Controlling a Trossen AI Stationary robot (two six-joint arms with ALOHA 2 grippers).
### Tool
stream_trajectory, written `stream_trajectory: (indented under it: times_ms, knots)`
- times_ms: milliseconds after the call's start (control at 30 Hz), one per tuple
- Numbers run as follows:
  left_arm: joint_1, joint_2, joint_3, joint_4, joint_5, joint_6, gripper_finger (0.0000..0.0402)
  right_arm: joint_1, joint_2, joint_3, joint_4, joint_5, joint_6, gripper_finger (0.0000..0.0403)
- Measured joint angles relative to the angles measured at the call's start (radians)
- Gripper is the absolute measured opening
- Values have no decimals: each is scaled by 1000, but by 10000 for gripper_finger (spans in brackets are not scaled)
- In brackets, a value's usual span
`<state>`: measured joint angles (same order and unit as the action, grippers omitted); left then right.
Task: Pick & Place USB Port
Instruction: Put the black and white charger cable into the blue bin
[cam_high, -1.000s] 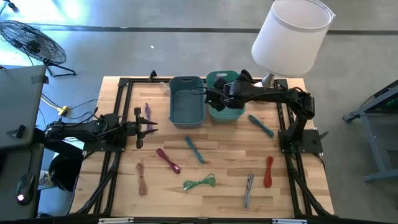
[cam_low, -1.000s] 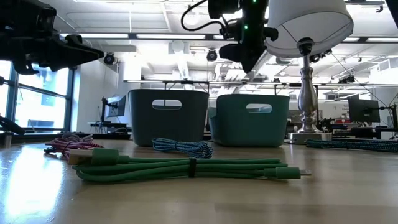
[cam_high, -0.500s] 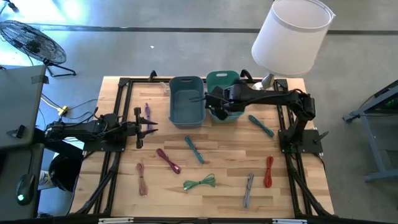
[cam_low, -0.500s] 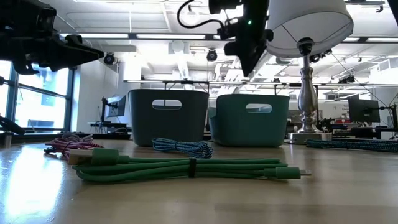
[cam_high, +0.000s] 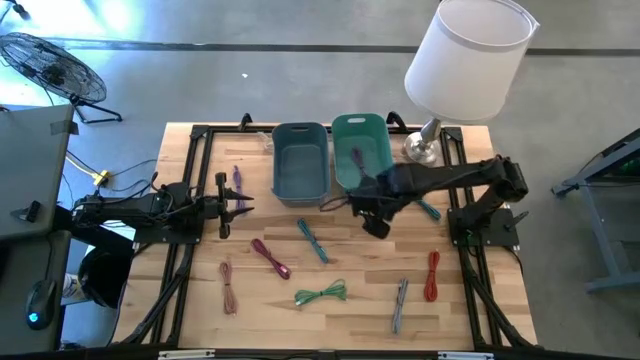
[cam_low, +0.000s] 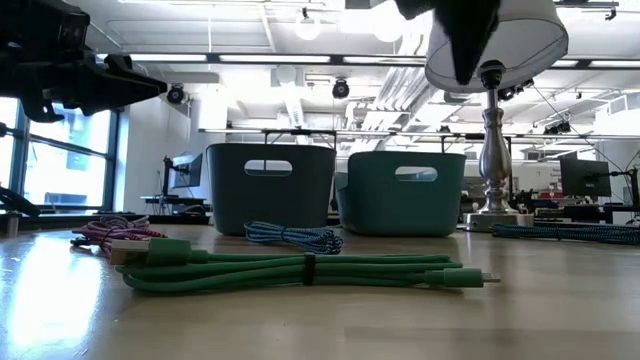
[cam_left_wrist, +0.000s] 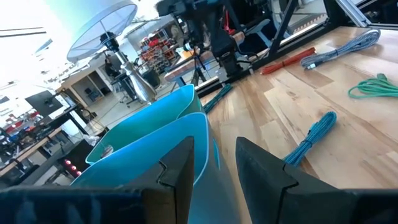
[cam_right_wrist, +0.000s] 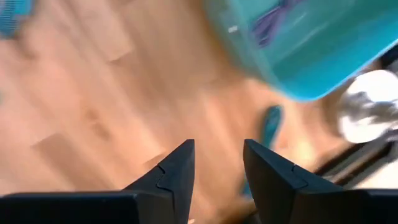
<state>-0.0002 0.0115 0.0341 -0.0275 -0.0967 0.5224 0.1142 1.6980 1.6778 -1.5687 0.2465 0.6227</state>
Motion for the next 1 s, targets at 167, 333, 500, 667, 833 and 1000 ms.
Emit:
stream_trajectory:
  times_ms: [167,333,500,667,833,1000]
  knots:
    - [0,0,0,5,0,-2,115,75,-13,-27,12,-134,90,129]
    - [0,0,0,6,15,-4,115,145,-13,-89,61,-203,153,115]
    - [0,0,-1,6,35,-4,115,206,-13,-205,151,-246,190,43]
    - [0,0,-2,6,63,-4,115,260,-12,-342,318,-298,310,12]
    - [0,0,-2,5,88,-4,115,342,-11,-419,429,-408,521,4]
    - [0,0,-2,6,87,-4,115,429,-11,-390,461,-464,769,3]
